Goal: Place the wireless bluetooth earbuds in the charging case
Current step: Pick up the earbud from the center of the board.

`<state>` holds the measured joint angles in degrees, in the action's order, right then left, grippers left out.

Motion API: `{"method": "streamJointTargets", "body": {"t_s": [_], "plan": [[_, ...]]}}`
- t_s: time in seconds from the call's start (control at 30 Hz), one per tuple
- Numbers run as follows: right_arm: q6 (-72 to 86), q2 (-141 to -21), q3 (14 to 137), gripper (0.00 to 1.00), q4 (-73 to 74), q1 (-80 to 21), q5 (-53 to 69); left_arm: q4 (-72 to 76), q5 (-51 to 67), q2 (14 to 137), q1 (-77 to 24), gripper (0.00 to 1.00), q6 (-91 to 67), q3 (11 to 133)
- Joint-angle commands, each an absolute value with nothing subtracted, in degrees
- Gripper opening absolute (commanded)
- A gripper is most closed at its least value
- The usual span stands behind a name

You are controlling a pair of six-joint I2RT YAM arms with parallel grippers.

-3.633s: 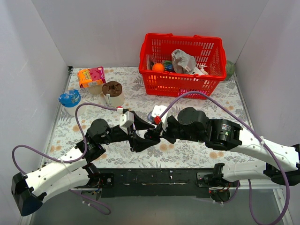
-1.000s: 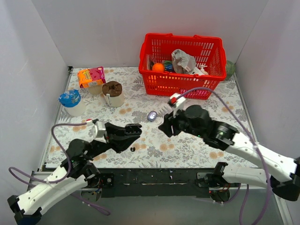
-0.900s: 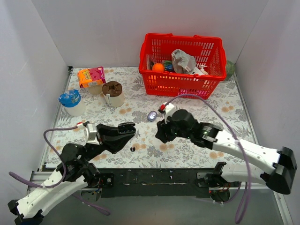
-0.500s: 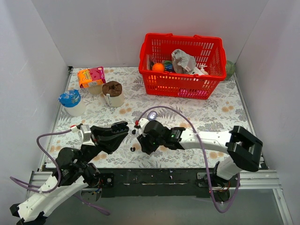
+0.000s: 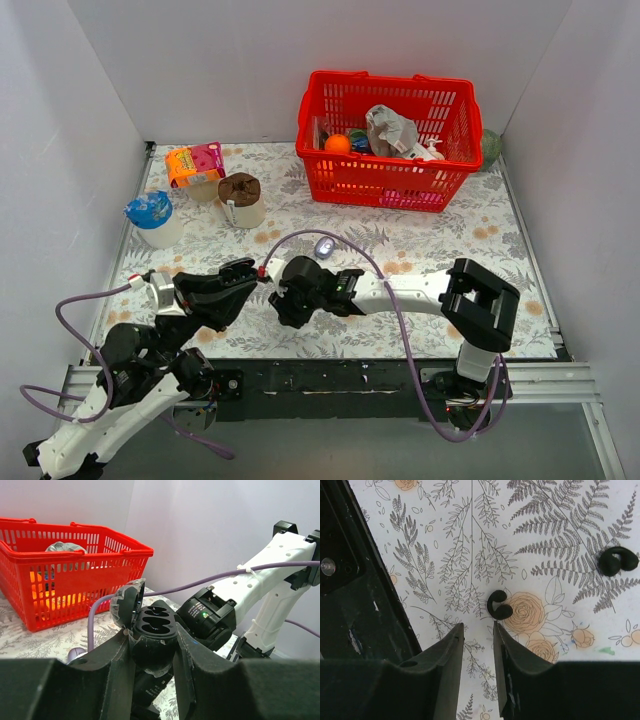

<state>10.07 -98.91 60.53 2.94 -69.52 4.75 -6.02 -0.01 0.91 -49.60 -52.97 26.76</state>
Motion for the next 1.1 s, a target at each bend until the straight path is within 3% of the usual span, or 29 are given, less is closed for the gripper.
{"method": "streamJointTargets", "body": {"t_s": [0.0,1.07], "plan": [[5.5,-101.4,64.8,0.37,1.7,-69.8,7.6,-8.5,-2.1,0.4,-49.3,0.0,-51.7,28.9],[4.1,-106.8,67.1,0.4,5.9,-67.4,6.9,-10.0,-1.8,0.2,-49.3,0.0,-52.7,27.2]]}}
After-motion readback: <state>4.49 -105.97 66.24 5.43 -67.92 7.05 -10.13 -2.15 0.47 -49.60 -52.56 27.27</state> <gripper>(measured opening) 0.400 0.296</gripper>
